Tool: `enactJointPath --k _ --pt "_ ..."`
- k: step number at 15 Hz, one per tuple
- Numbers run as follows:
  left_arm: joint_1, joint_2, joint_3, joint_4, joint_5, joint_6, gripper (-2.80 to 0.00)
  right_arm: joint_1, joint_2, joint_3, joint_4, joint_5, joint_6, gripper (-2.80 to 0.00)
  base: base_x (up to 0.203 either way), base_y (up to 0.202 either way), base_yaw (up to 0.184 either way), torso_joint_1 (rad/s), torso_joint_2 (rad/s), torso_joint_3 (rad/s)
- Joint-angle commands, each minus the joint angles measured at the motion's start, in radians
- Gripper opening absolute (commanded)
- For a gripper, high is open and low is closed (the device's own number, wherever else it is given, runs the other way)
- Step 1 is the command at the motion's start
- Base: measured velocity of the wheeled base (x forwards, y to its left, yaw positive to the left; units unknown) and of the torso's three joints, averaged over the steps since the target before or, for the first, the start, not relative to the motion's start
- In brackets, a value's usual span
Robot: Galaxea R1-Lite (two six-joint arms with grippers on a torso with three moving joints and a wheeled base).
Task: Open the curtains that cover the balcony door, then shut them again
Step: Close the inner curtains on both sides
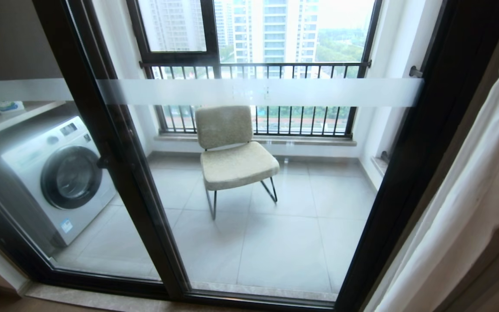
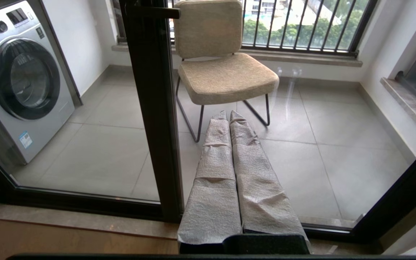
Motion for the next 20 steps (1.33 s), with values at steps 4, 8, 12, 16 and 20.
enactJointPath --k 4,8,12,16,20 --pt "0.0 0.0 0.0 0.0 0.0 -0.001 -2.8 0.0 -0.003 -0.004 -0.005 -0.021 0.001 -2.8 0.0 0.0 0.0 0.0 0.0 0.0" --pt "0.0 0.0 0.0 0.0 0.0 -0.001 -2.8 0.001 -0.007 0.002 -0.005 -0.028 0.001 -2.8 0.0 0.0 0.0 0.0 0.0 0.0" --pt "0.0 0.0 0.0 0.0 0.0 -0.001 -2.8 0.001 -0.004 0.0 -0.006 -0.028 0.001 -2.8 0.0 0.0 0.0 0.0 0.0 0.0" --pt "0.0 0.0 0.0 0.0 0.0 -0.001 -2.8 0.001 0.001 -0.004 -0.007 -0.028 0.0 -2.8 0.0 0.0 0.0 0.0 0.0 0.0" --pt "0.0 0.0 0.0 0.0 0.0 0.001 -2.8 0.001 0.006 -0.004 -0.013 -0.03 0.0 -2.8 0.0 0.0 0.0 0.0 0.0 0.0"
